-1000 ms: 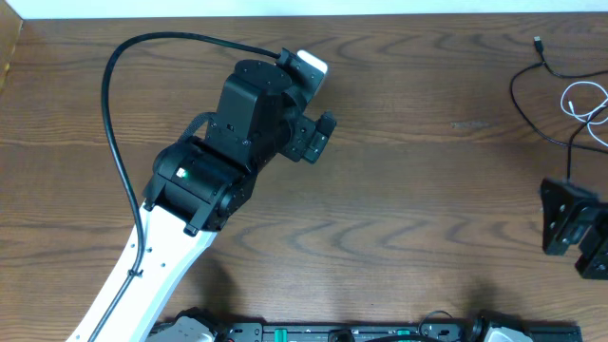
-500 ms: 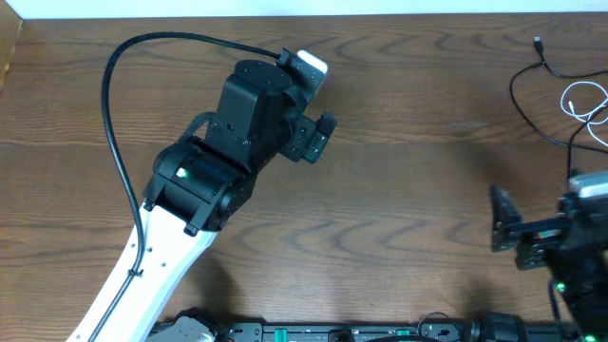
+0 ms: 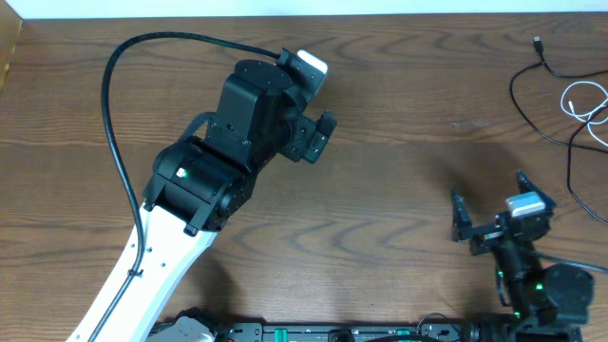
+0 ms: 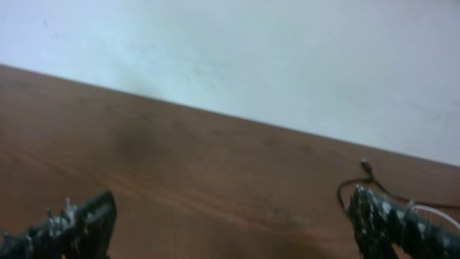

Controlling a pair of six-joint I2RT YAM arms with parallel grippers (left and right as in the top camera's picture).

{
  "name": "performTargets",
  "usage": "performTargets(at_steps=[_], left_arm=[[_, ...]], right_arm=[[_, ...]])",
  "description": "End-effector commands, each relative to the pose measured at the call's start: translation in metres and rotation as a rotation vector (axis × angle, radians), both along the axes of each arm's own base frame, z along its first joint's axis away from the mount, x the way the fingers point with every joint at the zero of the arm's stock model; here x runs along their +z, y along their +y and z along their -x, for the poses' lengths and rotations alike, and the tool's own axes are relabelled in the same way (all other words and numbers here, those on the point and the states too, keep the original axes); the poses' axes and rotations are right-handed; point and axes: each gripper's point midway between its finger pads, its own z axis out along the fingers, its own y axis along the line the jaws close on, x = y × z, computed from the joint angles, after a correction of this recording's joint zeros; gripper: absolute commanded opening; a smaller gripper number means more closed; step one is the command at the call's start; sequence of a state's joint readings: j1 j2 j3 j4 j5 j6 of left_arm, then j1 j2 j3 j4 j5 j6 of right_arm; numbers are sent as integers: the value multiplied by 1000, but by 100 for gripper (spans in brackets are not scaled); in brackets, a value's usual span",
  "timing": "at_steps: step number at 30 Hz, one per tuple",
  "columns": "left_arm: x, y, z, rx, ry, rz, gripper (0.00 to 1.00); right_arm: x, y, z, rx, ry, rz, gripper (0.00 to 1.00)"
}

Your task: Untangle cables

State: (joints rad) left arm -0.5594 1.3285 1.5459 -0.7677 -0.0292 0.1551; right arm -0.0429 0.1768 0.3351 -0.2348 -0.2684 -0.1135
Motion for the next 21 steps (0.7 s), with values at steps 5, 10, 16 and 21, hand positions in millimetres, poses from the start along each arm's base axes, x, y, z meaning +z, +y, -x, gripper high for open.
performTargets(at_steps=[5,10,16,21], left_arm=[[2,0,-1,4,-5,-3,96],[2,0,-1,3,-6,-3,96],[2,0,-1,4,-5,-3,96],[2,0,-1,3,-5,-3,96]], right_arm=[[-47,6,-9,24,-46,-20,99],[-76,8,-11,32,-19,-33,99],[-77,11,-7,44,-16,-37,99],[-77,12,-7,51,-16,-36,99]])
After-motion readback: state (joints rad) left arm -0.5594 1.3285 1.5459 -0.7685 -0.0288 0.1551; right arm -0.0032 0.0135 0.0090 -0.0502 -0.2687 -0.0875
